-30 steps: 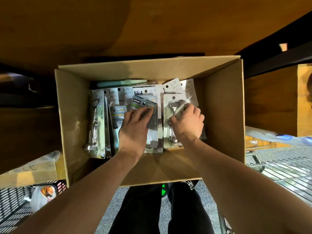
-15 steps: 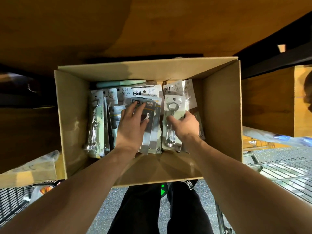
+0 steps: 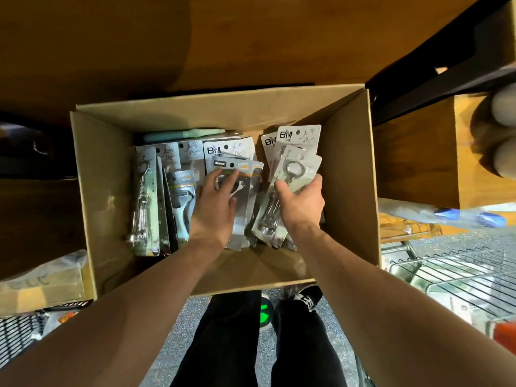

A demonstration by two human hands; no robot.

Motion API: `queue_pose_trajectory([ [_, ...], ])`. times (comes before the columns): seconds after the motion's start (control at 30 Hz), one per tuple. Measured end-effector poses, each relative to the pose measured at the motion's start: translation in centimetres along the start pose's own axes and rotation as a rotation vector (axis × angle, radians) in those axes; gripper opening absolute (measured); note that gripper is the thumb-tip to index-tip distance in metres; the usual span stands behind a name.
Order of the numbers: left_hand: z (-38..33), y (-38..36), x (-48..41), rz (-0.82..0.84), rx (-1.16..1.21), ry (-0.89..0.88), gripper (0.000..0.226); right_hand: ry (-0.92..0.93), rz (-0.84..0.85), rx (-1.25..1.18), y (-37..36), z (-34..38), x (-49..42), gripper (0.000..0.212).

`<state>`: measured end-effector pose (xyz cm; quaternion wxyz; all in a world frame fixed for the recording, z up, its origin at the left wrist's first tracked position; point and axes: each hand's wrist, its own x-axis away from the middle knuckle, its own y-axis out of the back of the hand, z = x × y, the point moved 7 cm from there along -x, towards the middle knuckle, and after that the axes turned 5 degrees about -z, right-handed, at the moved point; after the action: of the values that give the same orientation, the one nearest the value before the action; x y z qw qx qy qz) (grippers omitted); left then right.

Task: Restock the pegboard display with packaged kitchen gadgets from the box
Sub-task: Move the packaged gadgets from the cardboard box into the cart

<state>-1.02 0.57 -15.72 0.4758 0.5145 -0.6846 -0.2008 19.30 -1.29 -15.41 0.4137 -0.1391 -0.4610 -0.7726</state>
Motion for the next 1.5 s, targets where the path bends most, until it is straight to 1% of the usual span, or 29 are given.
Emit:
queue_pose_trajectory([
  [0.17,-2.2,1.9,0.7,-0.073,0.021,-0.081,0.062,-0.004,0.006,-0.107,1.7,0.3,1.4,0.050],
  [0.23,-3.8,2.8,1.2,-0.099,0.047,-0.106,0.063,0.008,0.007,-0.156,2.9,0.7,2.1,0.048],
  [0.33,-6.1,4.0,2.5,-0.147,0.147,-0.170,0.062,0.050,-0.010,-0.214,5.1,1.5,3.3,0.041],
  [0.4,-8.1,4.8,3.7,-0.173,0.115,-0.230,0.059,0.098,-0.040,-0.269,7.6,2.1,4.5,0.041],
  [0.5,-12.5,6.2,6.1,-0.202,0.071,-0.294,0.058,0.151,-0.085,-0.367,12.3,2.8,6.2,0.053],
  [0.53,-14.2,6.6,7.1,-0.222,0.067,-0.326,0.056,0.152,-0.125,-0.382,14.2,2.7,6.7,0.054],
  [0.6,-18.2,7.4,9.4,-0.246,0.042,-0.408,0.053,0.147,-0.201,-0.438,18.7,2.2,7.6,0.054],
  [0.7,-24.8,7.9,13.1,-0.252,0.033,-0.521,0.050,0.153,-0.262,-0.587,25.4,1.1,8.7,0.057],
  [0.77,-30.0,7.3,16.5,-0.254,0.068,-0.634,0.047,0.143,-0.328,-0.663,30.7,-1.1,9.4,0.056],
  [0.83,-34.1,6.0,19.2,-0.242,0.117,-0.704,0.044,0.142,-0.381,-0.703,35.0,-3.1,10.0,0.055],
  [0.97,-43.1,-0.5,26.6,-0.158,0.113,-0.885,0.041,0.100,-0.540,-0.802,44.6,-11.0,10.4,0.051],
  [1.03,-45.7,-4.1,29.0,-0.092,0.124,-0.951,0.038,0.019,-0.590,-0.819,47.4,-15.2,10.5,0.052],
  [1.13,-48.7,-11.9,33.1,0.036,0.040,-1.029,0.031,-0.114,-0.651,-0.855,50.6,-24.1,10.1,0.044],
  [1.17,-48.9,-14.5,34.2,0.089,0.003,-1.044,0.031,-0.156,-0.658,-0.864,50.8,-26.9,10.0,0.044],
  [1.23,-48.2,-19.9,36.1,0.183,-0.093,-1.062,0.032,-0.258,-0.643,-0.848,50.0,-32.6,9.4,0.054],
  [1.33,-45.7,-26.5,37.5,0.295,-0.240,-1.035,0.033,-0.397,-0.531,-0.778,46.9,-40.2,8.8,0.070],
  [1.4,-43.9,-30.6,37.9,0.362,-0.315,-1.004,0.035,-0.478,-0.465,-0.736,45.2,-44.1,9.0,0.070],
  [1.47,-42.4,-33.4,37.9,0.422,-0.371,-0.965,0.033,-0.552,-0.420,-0.749,43.7,-46.6,9.1,0.063],
  [1.5,-42.1,-34.1,38.0,0.452,-0.406,-0.946,0.030,-0.593,-0.405,-0.740,43.2,-47.5,9.1,0.067],
])
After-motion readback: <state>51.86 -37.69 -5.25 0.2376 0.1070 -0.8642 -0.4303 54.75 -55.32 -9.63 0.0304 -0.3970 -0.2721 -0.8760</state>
